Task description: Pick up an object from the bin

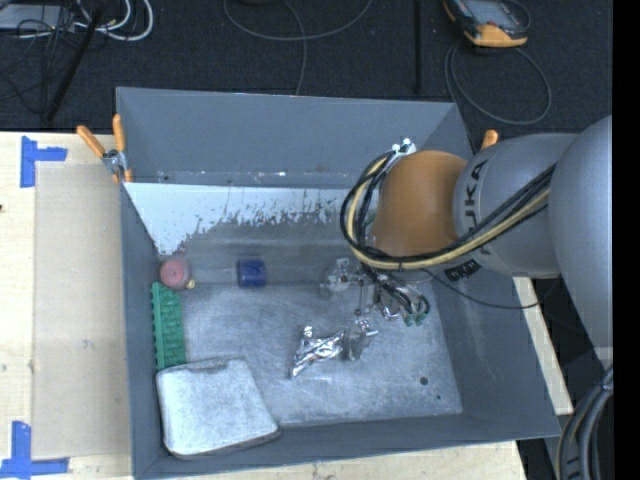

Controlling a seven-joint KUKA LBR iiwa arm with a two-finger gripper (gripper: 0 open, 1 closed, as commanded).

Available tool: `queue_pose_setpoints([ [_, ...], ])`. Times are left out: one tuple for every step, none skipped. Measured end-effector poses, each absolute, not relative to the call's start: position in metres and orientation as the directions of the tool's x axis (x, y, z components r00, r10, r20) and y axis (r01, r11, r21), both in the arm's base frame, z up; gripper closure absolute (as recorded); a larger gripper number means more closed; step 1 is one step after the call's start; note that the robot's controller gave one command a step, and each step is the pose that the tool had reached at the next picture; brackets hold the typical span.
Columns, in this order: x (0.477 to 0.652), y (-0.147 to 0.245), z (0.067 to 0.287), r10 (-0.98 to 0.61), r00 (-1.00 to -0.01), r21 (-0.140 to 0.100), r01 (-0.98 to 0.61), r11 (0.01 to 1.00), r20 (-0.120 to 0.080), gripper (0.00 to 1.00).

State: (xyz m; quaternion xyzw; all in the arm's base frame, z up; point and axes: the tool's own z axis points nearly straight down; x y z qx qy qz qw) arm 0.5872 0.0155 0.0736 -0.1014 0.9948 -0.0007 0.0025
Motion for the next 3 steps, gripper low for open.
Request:
queue_pose_setpoints([
  [0.566,0.054,0.074,-0.293,-0.956,0.0,-0.293,0.956,-0.004,0.0],
  [0.552,0.068,0.074,-0.326,-0.945,-0.004,-0.326,0.945,-0.01,0.0],
  [0.53,0.086,0.073,-0.37,-0.929,-0.003,-0.37,0.929,-0.009,0.0],
])
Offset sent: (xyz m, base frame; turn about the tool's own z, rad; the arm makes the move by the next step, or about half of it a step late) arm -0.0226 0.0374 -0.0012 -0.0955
